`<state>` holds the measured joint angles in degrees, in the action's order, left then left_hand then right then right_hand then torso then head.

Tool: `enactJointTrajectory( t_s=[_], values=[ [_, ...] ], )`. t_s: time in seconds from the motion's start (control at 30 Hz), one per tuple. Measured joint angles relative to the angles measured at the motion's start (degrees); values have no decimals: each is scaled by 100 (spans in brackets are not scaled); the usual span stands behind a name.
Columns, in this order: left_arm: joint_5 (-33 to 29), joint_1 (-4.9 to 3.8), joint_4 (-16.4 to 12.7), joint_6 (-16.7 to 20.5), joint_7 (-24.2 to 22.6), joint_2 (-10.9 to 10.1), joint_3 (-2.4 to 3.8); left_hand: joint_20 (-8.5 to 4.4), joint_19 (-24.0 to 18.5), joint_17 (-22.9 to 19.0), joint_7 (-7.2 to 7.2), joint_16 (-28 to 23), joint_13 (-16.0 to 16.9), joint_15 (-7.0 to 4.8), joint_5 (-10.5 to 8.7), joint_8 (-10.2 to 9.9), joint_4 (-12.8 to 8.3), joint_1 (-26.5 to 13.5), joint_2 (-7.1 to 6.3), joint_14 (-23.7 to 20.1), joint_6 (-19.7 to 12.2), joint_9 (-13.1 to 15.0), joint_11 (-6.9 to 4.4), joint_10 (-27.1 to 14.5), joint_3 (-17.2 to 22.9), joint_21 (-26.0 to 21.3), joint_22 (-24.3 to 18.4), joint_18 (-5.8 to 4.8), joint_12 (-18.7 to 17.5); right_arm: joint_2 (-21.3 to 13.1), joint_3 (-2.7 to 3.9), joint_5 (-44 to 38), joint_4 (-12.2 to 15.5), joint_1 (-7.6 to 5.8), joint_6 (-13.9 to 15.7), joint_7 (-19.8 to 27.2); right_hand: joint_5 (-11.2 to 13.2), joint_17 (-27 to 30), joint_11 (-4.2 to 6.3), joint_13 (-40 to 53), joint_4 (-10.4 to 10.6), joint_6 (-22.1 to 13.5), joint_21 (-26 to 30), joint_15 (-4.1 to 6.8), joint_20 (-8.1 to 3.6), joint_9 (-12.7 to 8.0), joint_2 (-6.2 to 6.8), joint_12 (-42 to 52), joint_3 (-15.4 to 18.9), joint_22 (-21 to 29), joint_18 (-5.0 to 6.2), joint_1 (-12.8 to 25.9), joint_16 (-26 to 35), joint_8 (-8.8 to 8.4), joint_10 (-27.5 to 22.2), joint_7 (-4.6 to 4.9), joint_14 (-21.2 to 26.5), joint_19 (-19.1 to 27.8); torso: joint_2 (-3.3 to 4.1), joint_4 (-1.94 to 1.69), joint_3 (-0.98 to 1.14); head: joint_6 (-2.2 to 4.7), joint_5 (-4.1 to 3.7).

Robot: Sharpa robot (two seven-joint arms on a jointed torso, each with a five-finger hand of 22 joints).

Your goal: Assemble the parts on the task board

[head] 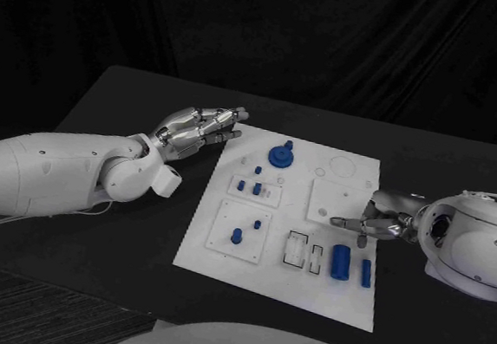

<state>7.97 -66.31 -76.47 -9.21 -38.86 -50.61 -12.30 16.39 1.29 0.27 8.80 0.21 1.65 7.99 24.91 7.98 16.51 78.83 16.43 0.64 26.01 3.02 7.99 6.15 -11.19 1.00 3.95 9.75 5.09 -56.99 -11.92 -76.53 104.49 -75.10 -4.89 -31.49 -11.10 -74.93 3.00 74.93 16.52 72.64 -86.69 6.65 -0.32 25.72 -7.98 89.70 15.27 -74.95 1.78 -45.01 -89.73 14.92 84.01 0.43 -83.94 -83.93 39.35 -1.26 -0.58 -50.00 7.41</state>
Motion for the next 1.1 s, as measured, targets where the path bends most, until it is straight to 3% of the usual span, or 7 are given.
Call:
enactJointTrajectory(
  t_s=[0.13, 0.27, 0.3, 0.37, 0.4, 0.7, 1.1],
  values=[
    [0, 1, -11, 8, 0, -2, 0, 0, 0, 0, 0, 22, 0, 0, 1, 0, 0, 23, -23, 0, 0, 0, 0, 0, 0, 0, 0, 0, 0, 27, 0, 62, -2, 39, -48, -73, -108, 0, 0, 0, -5, -208, 0, 0, 0, 402, -7, 0, 130, 0, 1, -277, 0, 130, 0, 1, 0, 0, 5, -3, 0, 0, 0],
    [0, 1, -16, 16, 0, -8, 0, 0, 0, 0, 0, 22, 0, 0, 23, 0, 0, 23, -23, 0, 0, 0, 0, 0, 0, 0, 0, 0, 0, 56, 0, 105, -2, 74, -128, -140, -172, 0, 0, -1, -8, -534, 0, 0, 0, 984, -8, 0, 276, 1, 0, -518, 1, 346, 0, 24, 0, 0, 5, -4, 0, 0, 0],
    [0, 1, -16, 16, 0, -8, 0, 0, 0, 0, 0, 22, 0, 0, 23, 0, 0, 23, -23, 0, 0, 0, 0, 0, 0, 0, 0, 0, 0, 58, 0, 107, -2, 77, -134, -144, -173, 0, 0, -1, -9, -560, 0, 0, 0, 1031, -3, 0, 291, 1, 1, -527, 1, 364, 0, 24, 0, 0, 6, -4, 0, 0, 1],
    [0, 1, -16, 18, 0, -9, 0, 0, 0, 0, 0, 22, 0, 0, 23, 0, 0, 23, -23, 0, 0, 0, 0, 0, 0, 0, 3, 0, 0, 70, 0, 123, -2, 107, -195, -181, -209, 1, 0, -1, -10, -950, 25, 0, 0, 1747, -18, 0, 470, 1, 0, -739, 1, 641, 0, 44, 0, 0, 6, -4, 0, 0, 4],
    [0, 1, -17, 19, 0, -9, 0, 0, 0, 0, 0, 22, -1, 0, 23, 0, 0, 23, -23, 0, 0, 0, 0, 0, 0, 0, 6, 0, -1, 73, 0, 129, -2, 116, -217, -193, -217, 0, 0, -1, -15, -1040, 48, 0, 0, 1914, -12, 0, 508, 1, 0, -774, 1, 707, 0, 50, 0, 0, 6, -4, 0, 0, 4],
    [0, 3, -13, 19, 0, -2, 0, 0, 0, 1, 0, 22, -1, 0, 44, 0, -16, 46, 0, 0, 0, -1, 0, 0, 16, 0, 8, 0, 20, 90, 0, 154, -11, 188, -443, -278, -402, 1, -1, -1, -55, -1299, 84, 0, 0, 2265, 27, 0, 574, 2, 1, -930, 4, 739, 0, 72, 0, 0, 5, -7, -1, 0, 10],
    [0, 10, 1, 14, 0, 16, 0, 0, 0, 5, 0, 22, -2, 0, 44, 0, -16, 45, 0, 0, 0, -1, 0, 0, 16, 0, 8, 0, 20, 144, 1, 166, -30, 275, -699, -332, -630, 2, -1, -2, -41, -1432, 150, -43, 43, 2441, 50, 0, 622, 2, 1, -1002, 5, 742, 0, 81, 1, 1, 4, -2, -1, 0, -14]
  ],
)
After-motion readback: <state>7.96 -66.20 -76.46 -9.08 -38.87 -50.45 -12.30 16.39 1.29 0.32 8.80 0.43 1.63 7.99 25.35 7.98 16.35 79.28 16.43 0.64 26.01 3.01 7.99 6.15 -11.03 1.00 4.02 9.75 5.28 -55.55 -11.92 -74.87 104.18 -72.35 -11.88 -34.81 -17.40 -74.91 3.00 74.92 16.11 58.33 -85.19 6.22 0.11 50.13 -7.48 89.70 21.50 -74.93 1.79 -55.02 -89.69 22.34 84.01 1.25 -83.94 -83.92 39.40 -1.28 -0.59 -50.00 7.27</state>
